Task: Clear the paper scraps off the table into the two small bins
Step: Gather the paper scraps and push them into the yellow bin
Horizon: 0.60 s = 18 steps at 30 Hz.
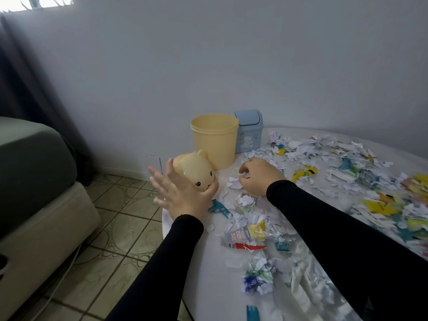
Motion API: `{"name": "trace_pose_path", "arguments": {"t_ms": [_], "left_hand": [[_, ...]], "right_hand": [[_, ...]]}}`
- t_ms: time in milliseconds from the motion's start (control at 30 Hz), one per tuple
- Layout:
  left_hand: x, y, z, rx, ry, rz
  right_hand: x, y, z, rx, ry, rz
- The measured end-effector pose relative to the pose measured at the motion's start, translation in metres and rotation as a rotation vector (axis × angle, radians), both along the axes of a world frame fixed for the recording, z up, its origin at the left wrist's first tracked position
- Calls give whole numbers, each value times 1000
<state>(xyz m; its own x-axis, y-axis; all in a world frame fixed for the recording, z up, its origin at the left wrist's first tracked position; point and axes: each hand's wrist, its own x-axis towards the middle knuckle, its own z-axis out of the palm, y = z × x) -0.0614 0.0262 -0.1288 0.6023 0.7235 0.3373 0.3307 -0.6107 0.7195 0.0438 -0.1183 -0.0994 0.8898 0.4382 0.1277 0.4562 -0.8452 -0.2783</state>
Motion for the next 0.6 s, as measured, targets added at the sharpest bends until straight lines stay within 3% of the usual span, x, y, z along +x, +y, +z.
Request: {"name": "trace_pose_path", "arguments": {"t_ms": [100, 233, 467, 600], "left_hand": [[-2, -21, 11, 302, -67, -46], [7, -46, 15, 479, -197, -399], [23, -61, 4, 408, 406, -586], [35, -61, 2, 324, 527, -674]], "right_hand": [[2, -2, 0, -4, -28, -11], [8, -2, 3, 7, -96, -23], [38, -2, 5, -12, -187, -35], [59, 8, 5, -43, -131, -26]]}}
